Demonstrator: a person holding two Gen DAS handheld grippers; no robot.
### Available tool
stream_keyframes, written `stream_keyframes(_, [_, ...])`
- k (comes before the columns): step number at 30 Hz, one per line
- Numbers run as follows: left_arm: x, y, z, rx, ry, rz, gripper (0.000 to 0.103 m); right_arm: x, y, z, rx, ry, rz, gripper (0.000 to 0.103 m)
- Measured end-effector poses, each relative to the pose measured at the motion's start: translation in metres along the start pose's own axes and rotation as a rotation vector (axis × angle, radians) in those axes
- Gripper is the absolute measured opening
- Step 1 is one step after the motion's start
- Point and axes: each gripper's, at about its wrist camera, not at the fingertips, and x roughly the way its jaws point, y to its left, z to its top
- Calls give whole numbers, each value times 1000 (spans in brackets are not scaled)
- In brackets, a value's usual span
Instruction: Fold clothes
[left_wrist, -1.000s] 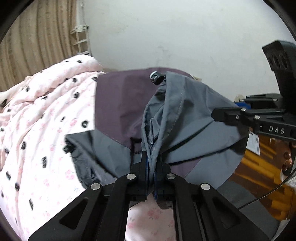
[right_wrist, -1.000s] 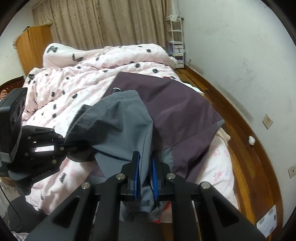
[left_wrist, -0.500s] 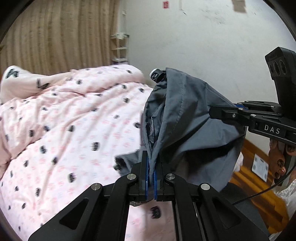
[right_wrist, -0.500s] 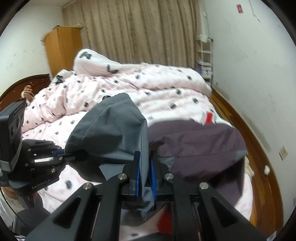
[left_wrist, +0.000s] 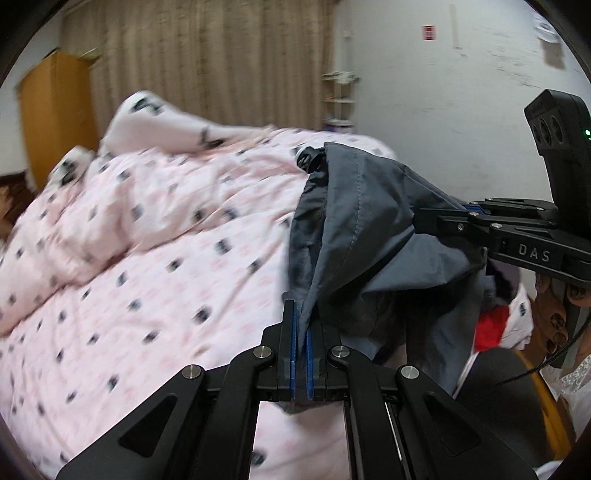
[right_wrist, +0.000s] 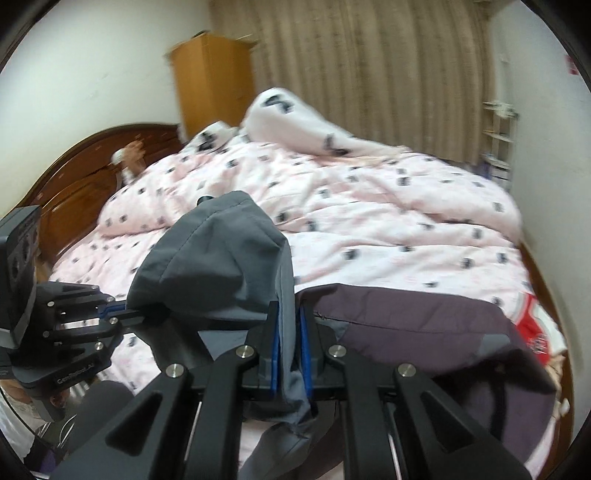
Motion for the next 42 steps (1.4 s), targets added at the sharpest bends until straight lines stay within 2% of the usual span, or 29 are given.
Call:
stream_keyframes(6, [-17,44,-45,-111,60,81,3,50,64,0,-65,73,102,10])
stream_keyframes(11, [-26,61,-65,-157,67,105,2,78,99,2,-108,115,127,8])
stream_keyframes(24, [-59,87,-67,-203,61,203,2,115,152,30,-179,159,200,8])
stream_keyframes(31, [-54,106,-87,-230,107,298,2,170,186,29,-246,234,249,8])
stream_keyframes(35, [-56,116,-104,-242,135,358,2,218,200,16,-287,304,229,7])
stream_keyframes(42, [-57,123,-129,-282,185,379,2,286,211,0,-321,400,175,7])
